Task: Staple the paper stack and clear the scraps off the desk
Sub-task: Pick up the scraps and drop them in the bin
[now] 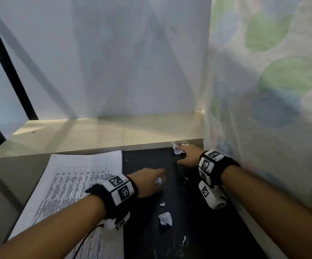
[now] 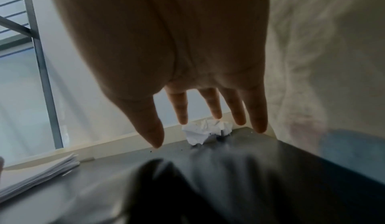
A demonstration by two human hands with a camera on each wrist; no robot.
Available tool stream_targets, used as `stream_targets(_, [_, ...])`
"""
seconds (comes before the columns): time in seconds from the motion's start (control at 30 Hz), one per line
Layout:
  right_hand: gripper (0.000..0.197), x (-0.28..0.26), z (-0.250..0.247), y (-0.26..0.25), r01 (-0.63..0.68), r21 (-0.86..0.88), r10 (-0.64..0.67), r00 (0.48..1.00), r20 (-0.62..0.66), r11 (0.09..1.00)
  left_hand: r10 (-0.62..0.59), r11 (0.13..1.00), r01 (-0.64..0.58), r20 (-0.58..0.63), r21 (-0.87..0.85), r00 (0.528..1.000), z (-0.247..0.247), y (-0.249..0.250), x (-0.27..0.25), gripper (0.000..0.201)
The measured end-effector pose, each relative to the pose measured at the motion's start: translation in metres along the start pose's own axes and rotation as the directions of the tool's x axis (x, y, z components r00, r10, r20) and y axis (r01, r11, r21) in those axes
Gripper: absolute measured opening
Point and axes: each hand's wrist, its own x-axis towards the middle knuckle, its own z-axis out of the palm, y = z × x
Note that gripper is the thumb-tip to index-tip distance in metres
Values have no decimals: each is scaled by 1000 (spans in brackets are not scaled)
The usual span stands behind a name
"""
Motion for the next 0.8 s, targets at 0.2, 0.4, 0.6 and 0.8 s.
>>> stream_targets(0.2, [42, 16, -5, -6, -48, -131, 60, 994, 89, 990, 63, 996, -65, 48, 59, 997, -17, 1, -5, 28])
stream_targets(0.4, [51, 19, -10, -14, -73, -56, 79, 992, 101, 996, 109, 985, -126, 137, 121, 985, -3, 15, -18, 31])
stream_targets(0.6, [25, 13, -24, -9, -46, 14, 46, 999, -5, 999, 140, 977, -171, 222, 126, 965, 17, 20, -22, 53])
stream_targets(0.8, [65, 15, -12, -2, -4, 41, 8, 995, -95, 999, 153, 980, -175, 198, 95, 968, 20, 16, -26, 29])
